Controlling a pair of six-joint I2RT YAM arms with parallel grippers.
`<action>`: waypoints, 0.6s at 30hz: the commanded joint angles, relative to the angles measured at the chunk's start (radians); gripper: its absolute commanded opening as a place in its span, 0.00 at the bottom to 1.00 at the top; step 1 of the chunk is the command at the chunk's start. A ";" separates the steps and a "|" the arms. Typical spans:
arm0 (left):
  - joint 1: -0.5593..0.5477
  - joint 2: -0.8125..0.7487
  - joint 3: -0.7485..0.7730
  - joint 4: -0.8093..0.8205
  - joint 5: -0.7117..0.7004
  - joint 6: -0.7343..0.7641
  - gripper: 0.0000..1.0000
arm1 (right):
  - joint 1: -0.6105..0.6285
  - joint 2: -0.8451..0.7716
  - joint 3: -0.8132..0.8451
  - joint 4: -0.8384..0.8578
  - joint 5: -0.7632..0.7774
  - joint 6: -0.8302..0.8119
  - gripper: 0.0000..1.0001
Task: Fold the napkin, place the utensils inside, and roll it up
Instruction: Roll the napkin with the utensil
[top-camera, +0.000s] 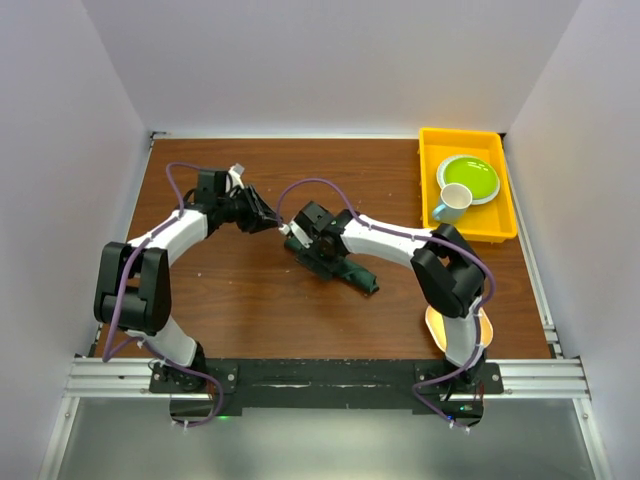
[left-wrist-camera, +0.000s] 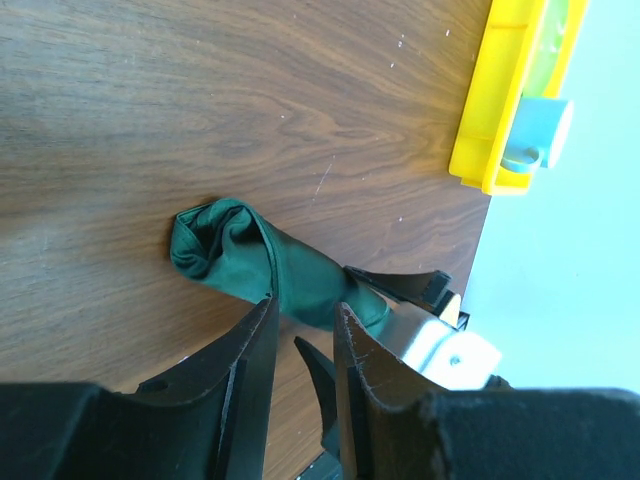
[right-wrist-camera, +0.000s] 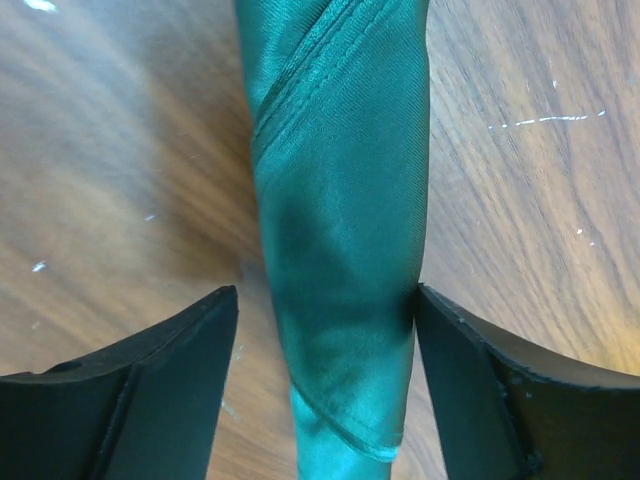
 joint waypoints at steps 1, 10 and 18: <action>0.007 -0.031 -0.010 0.016 0.002 -0.011 0.33 | 0.000 0.018 -0.021 0.051 0.053 0.021 0.67; 0.019 -0.033 -0.026 0.013 0.002 0.005 0.33 | -0.006 0.067 -0.020 0.081 0.071 0.064 0.43; 0.019 -0.005 -0.033 0.111 0.103 -0.023 0.33 | -0.115 0.057 0.028 0.048 -0.185 0.183 0.27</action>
